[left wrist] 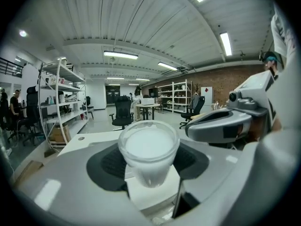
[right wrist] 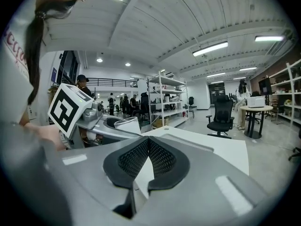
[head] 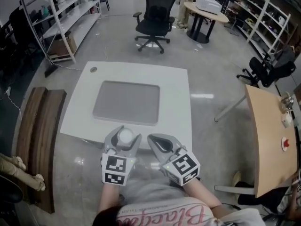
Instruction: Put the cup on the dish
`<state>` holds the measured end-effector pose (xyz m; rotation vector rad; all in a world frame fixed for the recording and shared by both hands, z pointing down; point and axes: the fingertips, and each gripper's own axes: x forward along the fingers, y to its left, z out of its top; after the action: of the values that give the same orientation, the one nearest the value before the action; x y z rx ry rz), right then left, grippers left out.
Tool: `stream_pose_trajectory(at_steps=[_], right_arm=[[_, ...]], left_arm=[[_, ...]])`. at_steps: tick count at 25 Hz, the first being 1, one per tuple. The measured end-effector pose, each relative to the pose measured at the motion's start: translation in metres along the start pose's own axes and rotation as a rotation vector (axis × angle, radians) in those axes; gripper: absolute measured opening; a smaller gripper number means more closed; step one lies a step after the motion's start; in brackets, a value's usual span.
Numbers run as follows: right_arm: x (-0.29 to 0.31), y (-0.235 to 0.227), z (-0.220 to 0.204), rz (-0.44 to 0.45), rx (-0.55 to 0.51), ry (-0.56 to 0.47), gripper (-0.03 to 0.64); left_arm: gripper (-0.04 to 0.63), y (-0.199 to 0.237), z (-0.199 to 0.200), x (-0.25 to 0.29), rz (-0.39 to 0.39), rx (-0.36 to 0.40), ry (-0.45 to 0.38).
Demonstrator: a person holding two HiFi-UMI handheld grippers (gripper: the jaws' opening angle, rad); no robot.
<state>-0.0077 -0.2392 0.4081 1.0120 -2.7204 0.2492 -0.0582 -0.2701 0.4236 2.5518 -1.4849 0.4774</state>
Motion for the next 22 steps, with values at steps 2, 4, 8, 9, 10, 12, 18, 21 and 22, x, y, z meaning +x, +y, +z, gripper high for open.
stream_pose_trajectory(at_steps=[2,4,8,9,10,12,18,21,22], right_arm=[[0.011,-0.01,0.002,-0.009,0.001,0.002,0.002],[0.023,-0.018,0.001,-0.008,0.002,0.011,0.002],[0.044,-0.035,-0.002,-0.013,0.006,0.052,0.002],[0.049,-0.039,-0.001,-0.013,0.006,0.058,0.002],[0.054,-0.042,0.0,-0.012,0.006,0.058,0.002],[0.064,-0.048,0.001,-0.013,0.008,0.063,0.002],[0.086,-0.064,-0.004,-0.018,0.018,0.107,0.002],[0.093,-0.068,-0.008,-0.013,0.03,0.132,0.002],[0.095,-0.069,-0.009,-0.012,0.034,0.14,0.002]], left_arm=[[0.261,0.011,0.001,0.016,-0.007,0.003,0.001],[0.261,0.023,-0.001,0.033,-0.01,0.004,0.012],[0.261,0.047,-0.01,0.07,-0.009,0.001,0.04],[0.261,0.052,-0.013,0.078,-0.009,0.0,0.043],[0.261,0.057,-0.017,0.087,-0.009,0.001,0.043],[0.261,0.067,-0.023,0.103,-0.003,0.014,0.038],[0.261,0.093,-0.046,0.149,0.032,0.028,0.066],[0.261,0.103,-0.056,0.168,0.035,0.012,0.095],[0.261,0.106,-0.06,0.174,0.033,0.006,0.107]])
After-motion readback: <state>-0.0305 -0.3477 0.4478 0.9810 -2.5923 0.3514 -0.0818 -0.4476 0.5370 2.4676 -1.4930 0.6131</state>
